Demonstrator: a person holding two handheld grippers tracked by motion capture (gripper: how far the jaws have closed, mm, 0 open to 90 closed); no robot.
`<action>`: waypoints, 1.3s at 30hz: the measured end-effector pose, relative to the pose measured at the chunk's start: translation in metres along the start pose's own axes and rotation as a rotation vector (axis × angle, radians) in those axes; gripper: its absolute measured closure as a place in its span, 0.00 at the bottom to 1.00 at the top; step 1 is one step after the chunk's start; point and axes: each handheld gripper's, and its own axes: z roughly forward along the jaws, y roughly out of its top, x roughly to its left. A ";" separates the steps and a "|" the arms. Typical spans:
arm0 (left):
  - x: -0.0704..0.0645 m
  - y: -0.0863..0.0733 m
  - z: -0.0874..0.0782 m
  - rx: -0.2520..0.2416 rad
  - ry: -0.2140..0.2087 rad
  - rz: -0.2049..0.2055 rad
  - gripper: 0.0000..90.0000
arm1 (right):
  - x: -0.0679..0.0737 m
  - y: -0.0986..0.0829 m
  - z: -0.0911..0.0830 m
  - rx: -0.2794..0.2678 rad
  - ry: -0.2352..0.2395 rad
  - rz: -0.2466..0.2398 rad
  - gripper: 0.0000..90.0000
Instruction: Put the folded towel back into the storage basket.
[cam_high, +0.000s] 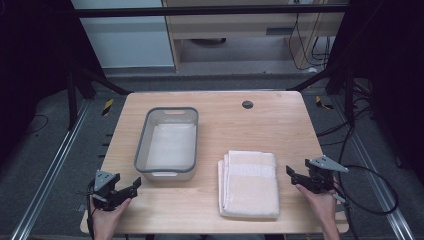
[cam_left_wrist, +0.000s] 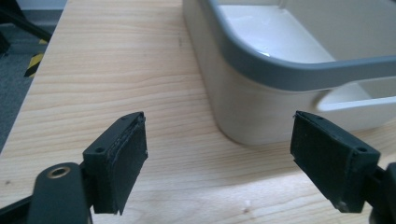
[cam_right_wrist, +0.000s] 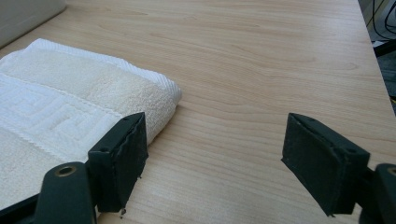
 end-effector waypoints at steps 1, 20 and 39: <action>0.000 0.000 0.000 0.000 0.000 0.000 0.20 | 0.000 0.000 -0.001 -0.001 0.001 0.000 0.25; -0.027 0.006 -0.013 -0.053 -0.106 0.022 0.26 | 0.008 0.006 -0.006 -0.003 0.034 -0.025 0.25; -0.045 0.021 -0.021 -0.080 -0.169 0.027 0.30 | 0.013 0.025 -0.016 -0.060 0.072 -0.014 0.27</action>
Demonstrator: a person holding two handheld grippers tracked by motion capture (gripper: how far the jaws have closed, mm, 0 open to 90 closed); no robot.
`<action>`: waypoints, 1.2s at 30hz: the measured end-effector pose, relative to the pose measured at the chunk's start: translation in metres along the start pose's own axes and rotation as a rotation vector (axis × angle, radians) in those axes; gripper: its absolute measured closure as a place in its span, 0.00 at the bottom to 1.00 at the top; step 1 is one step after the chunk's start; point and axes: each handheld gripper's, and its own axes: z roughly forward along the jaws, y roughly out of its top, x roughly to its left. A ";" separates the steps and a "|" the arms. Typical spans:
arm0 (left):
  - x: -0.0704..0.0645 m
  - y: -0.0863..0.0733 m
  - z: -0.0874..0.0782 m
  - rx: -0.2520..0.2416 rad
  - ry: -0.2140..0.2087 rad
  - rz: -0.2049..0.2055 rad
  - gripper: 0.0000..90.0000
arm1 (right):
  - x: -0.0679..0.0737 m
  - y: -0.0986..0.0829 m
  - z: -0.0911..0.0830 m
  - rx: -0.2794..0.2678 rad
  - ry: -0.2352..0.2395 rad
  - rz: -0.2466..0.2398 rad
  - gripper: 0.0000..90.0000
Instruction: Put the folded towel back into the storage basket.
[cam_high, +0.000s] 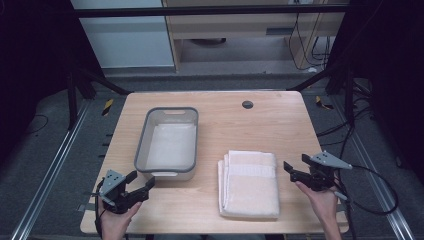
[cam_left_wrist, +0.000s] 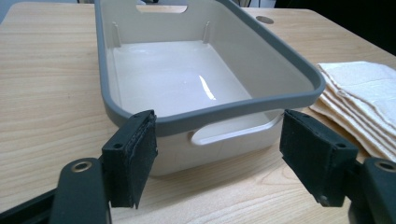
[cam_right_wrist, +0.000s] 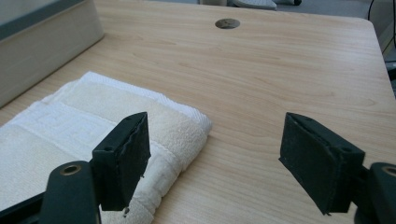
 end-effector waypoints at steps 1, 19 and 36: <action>-0.001 0.001 0.000 -0.003 0.000 0.000 0.30 | 0.000 0.002 -0.001 -0.004 0.001 0.002 0.27; -0.019 0.029 0.001 -0.030 -0.025 0.060 0.32 | -0.001 0.028 -0.009 -0.033 0.020 -0.010 0.32; -0.056 0.045 0.018 -0.033 -0.091 0.108 0.33 | 0.008 0.043 0.001 -0.012 0.058 -0.041 0.38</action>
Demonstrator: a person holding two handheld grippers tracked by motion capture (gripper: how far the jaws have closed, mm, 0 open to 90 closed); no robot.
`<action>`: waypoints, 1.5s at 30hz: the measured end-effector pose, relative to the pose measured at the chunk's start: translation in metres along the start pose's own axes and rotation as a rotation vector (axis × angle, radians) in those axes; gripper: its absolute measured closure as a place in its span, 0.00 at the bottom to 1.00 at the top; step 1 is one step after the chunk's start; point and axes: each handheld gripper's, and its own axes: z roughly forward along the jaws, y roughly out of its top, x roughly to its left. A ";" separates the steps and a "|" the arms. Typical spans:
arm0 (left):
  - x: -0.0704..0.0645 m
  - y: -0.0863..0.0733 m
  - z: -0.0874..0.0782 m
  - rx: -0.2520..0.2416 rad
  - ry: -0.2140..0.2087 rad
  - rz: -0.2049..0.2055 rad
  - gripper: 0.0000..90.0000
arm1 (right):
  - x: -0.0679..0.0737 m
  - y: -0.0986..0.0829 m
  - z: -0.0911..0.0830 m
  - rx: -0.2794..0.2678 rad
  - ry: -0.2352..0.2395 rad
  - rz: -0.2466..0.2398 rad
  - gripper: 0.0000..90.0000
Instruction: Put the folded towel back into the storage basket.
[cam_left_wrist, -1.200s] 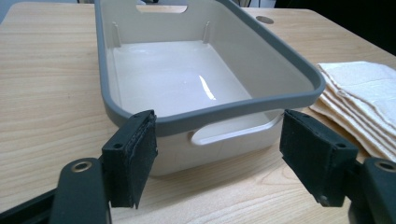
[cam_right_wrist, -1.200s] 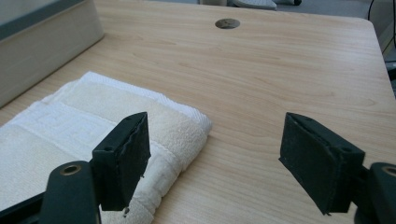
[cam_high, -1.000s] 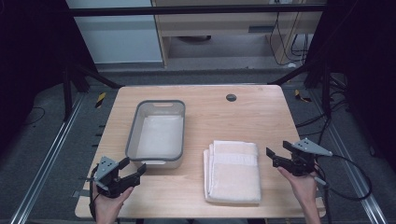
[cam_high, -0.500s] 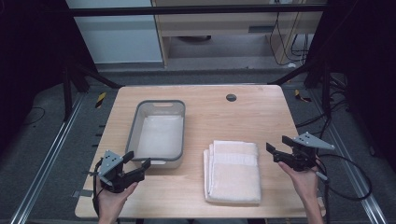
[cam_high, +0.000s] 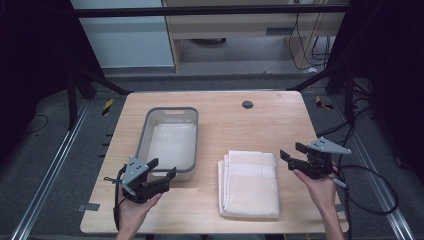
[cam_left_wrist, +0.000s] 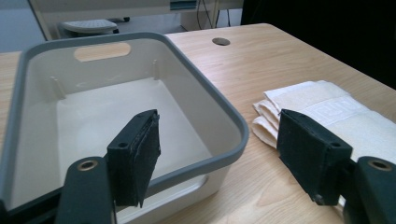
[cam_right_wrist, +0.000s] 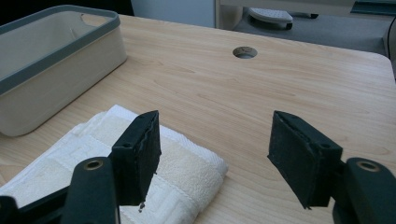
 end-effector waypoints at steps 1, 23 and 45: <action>-0.002 0.001 0.001 0.002 -0.003 0.004 0.33 | 0.000 0.000 0.000 0.000 -0.001 0.001 0.38; -0.042 0.004 0.032 0.047 -0.086 0.043 0.33 | 0.004 0.002 0.020 0.039 0.025 -0.023 0.38; -0.076 -0.013 0.058 0.137 -0.146 0.091 0.33 | 0.013 -0.006 0.038 0.086 0.038 -0.048 0.34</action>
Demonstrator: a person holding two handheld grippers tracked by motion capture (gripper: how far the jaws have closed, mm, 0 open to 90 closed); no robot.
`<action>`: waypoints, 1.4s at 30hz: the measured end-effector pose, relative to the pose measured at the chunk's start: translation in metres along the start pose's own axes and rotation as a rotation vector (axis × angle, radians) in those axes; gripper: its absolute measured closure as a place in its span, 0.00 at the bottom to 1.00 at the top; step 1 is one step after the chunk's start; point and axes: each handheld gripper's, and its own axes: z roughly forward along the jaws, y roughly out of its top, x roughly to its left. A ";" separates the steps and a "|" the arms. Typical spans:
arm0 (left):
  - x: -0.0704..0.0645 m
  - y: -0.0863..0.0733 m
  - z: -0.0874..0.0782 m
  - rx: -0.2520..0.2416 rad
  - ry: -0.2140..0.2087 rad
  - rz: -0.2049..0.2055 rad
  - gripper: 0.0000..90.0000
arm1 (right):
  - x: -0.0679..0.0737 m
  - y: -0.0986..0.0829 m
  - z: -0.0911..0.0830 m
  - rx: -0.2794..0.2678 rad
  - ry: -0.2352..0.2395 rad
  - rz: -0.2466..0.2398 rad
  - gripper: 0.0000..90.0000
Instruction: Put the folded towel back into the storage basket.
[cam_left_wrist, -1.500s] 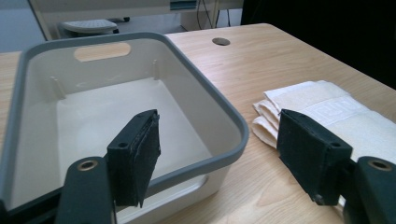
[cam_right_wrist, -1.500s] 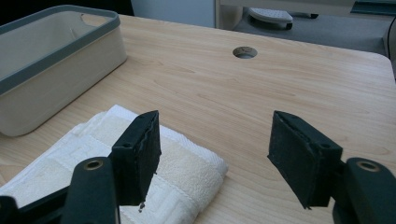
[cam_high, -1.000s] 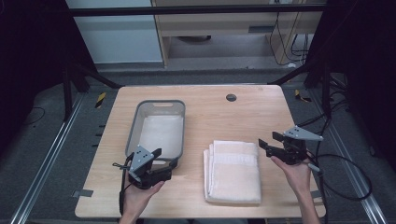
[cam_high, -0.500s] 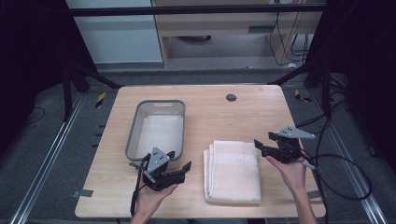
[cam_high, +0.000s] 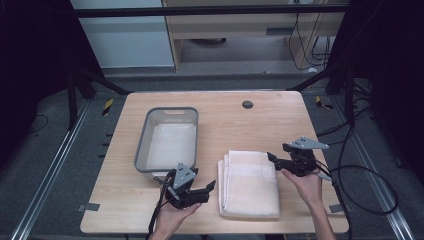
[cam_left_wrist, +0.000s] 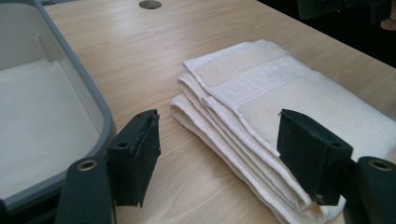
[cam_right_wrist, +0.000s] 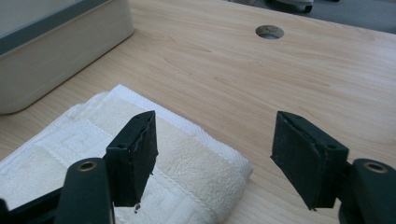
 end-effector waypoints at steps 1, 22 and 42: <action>0.000 0.000 0.000 0.000 0.000 0.000 0.32 | 0.000 0.000 0.001 0.002 -0.002 -0.001 0.34; -0.024 -0.011 0.035 0.113 -0.027 0.039 0.29 | -0.006 -0.018 0.014 0.054 0.005 0.044 0.36; -0.037 -0.028 0.058 0.198 -0.056 0.045 0.27 | -0.004 -0.032 0.031 0.145 0.010 0.036 0.39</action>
